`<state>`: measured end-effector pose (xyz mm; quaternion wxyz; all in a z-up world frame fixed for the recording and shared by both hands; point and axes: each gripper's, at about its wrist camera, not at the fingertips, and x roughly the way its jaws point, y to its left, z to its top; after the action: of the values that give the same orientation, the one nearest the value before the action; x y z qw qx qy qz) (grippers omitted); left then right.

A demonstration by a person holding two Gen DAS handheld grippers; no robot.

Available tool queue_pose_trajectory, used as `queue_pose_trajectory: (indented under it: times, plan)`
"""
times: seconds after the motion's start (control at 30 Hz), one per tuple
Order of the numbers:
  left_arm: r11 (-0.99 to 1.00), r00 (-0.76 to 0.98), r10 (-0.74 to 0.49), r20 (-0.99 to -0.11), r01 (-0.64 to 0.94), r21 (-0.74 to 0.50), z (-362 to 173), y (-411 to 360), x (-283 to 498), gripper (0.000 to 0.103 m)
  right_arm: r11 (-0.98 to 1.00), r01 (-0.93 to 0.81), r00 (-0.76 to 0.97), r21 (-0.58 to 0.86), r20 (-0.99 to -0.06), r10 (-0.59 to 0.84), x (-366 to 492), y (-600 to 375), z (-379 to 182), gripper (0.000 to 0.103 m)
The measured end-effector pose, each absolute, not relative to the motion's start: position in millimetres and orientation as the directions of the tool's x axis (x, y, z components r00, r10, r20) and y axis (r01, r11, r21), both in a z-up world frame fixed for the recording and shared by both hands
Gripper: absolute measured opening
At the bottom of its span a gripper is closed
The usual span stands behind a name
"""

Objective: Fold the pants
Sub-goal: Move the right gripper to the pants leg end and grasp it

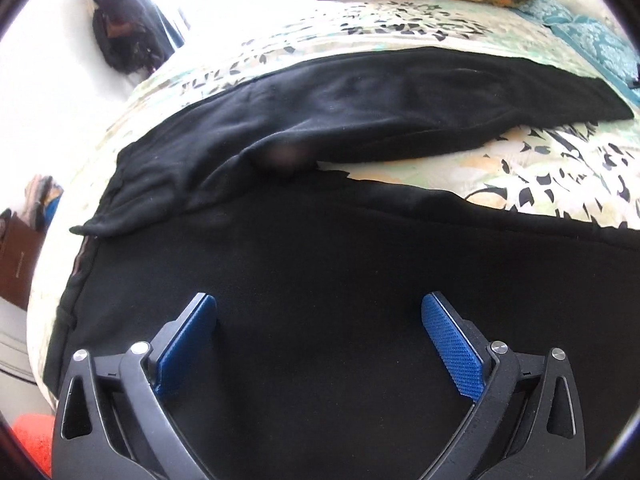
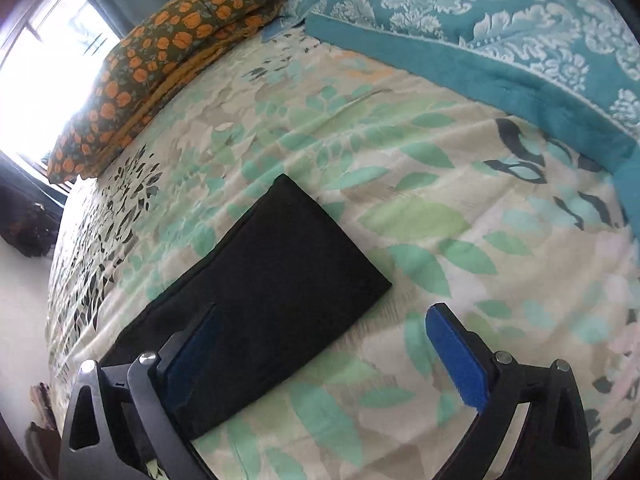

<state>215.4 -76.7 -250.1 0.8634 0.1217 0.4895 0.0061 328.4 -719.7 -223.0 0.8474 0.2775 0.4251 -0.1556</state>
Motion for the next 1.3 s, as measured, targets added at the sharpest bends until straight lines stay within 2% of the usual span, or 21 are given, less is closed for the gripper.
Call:
queue_pose_trajectory:
  times: [0.1, 0.2, 0.27, 0.37, 0.5, 0.57, 0.63, 0.77, 0.87, 0.97, 1.13, 1.3]
  plan:
    - [0.983, 0.486, 0.047, -0.873, 0.133, 0.127, -240, -79, 209, 0.102, 0.864, 0.414, 0.599, 0.287, -0.801, -0.021, 282, -676, -199, 0.101]
    - [0.971, 0.515, 0.010, -0.857, 0.201, 0.131, -239, -97, 186, 0.102, 0.918, 0.328, 0.587, 0.221, -0.810, -0.015, 213, -610, -183, 0.103]
    - [0.949, 0.491, 0.010, -0.871, 0.269, 0.163, -251, -113, 175, 0.102, 0.930, 0.298, 0.550, 0.213, -0.835, 0.015, 164, -563, -189, 0.103]
    - [0.955, 0.539, 0.021, -0.842, 0.239, 0.177, -258, -115, 167, 0.103, 0.931, 0.300, 0.494, 0.210, -0.869, 0.036, 106, -508, -220, 0.103]
    - [0.965, 0.470, -0.002, -0.882, 0.231, 0.121, -254, -108, 179, 0.103, 0.946, 0.313, 0.352, 0.087, -0.936, -0.030, 86, -477, -283, 0.103]
    - [0.970, 0.472, 0.030, -0.881, 0.200, 0.140, -242, -104, 188, 0.103, 0.957, 0.287, 0.364, 0.052, -0.930, -0.058, 90, -473, -276, 0.103]
    - [0.978, 0.515, 0.050, -0.856, 0.149, 0.146, -230, -95, 203, 0.102, 0.951, 0.285, 0.396, 0.117, -0.918, -0.006, 94, -483, -263, 0.103]
    - [0.990, 0.523, 0.115, -0.845, 0.007, 0.139, -228, -65, 249, 0.102, 0.948, 0.258, 0.508, 0.186, -0.861, 0.031, 131, -521, -219, 0.103]
    - [0.993, 0.463, 0.120, -0.878, -0.047, 0.111, -256, -43, 272, 0.103, 0.929, 0.259, 0.585, 0.264, -0.808, 0.067, 188, -570, -193, 0.103]
    - [0.995, 0.550, 0.096, -0.830, -0.049, 0.082, -260, -36, 259, 0.103, 0.915, 0.295, 0.620, 0.274, -0.784, 0.035, 261, -620, -181, 0.103]
    - [0.996, 0.585, 0.090, -0.806, -0.053, 0.073, -262, -34, 253, 0.103, 0.937, 0.317, 0.553, 0.146, -0.831, -0.058, 375, -690, -195, 0.103]
    - [0.995, 0.615, 0.103, -0.782, -0.055, 0.088, -265, -32, 243, 0.103, 0.899, 0.397, 0.520, 0.183, -0.852, -0.057, 436, -724, -228, 0.103]
